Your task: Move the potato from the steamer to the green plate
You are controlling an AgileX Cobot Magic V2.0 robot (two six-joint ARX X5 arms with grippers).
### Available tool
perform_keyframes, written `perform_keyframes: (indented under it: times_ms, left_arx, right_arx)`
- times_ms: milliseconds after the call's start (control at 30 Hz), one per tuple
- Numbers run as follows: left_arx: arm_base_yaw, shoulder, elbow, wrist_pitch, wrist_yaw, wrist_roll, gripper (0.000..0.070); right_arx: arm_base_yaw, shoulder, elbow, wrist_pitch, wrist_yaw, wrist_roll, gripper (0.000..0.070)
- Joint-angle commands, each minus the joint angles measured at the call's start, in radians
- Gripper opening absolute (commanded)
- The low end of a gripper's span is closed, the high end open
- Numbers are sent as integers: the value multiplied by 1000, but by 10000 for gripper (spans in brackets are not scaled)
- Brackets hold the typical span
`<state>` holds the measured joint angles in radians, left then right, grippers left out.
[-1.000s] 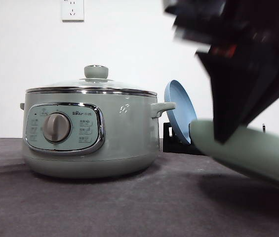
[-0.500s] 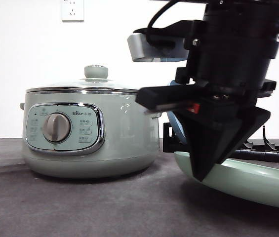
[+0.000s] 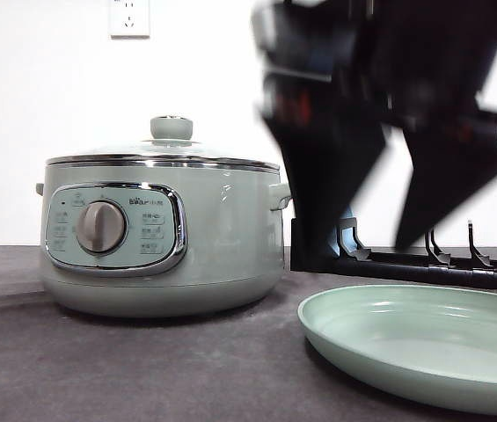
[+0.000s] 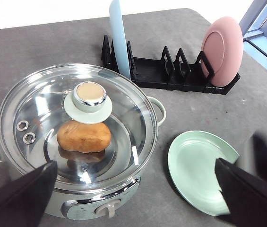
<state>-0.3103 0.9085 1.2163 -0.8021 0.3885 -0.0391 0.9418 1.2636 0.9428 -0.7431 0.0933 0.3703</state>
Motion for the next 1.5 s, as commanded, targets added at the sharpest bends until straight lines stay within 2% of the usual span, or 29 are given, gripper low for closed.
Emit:
perform_keyframes:
  times_ms: [0,267,467,633,700,800,1200,1467]
  left_arx:
    - [-5,6,21,8,3,14,700]
    - [-13,6,21,8,3,13,700]
    - [-19,7,21,8,3,14,700]
    - [-19,7,21,9,3,14,700]
    - [-19,7,21,8,3,14,700]
    - [-21,7,21,7,2,20,700]
    - [-37,36,25,-21,2,30,700]
    - [-45,188,143,-106,-2,40,700]
  right_arx:
    - [-23,-25,22,-19,-17,-60,552]
    - [-270,-225,60,-48,-163,-156,565]
    - [-479,-350,60,-90,-275,-231,694]
    - [-598,-433,60,-114,-424,-255,700]
    - [-613,-467,60,-116,-481,-254,700]
    - [-614,-519,60,-123,-519,-253,700]
    - [-614,-715,60,-139,-520,-221,700]
    - [-614,-738,60,-141,-520,-212,700]
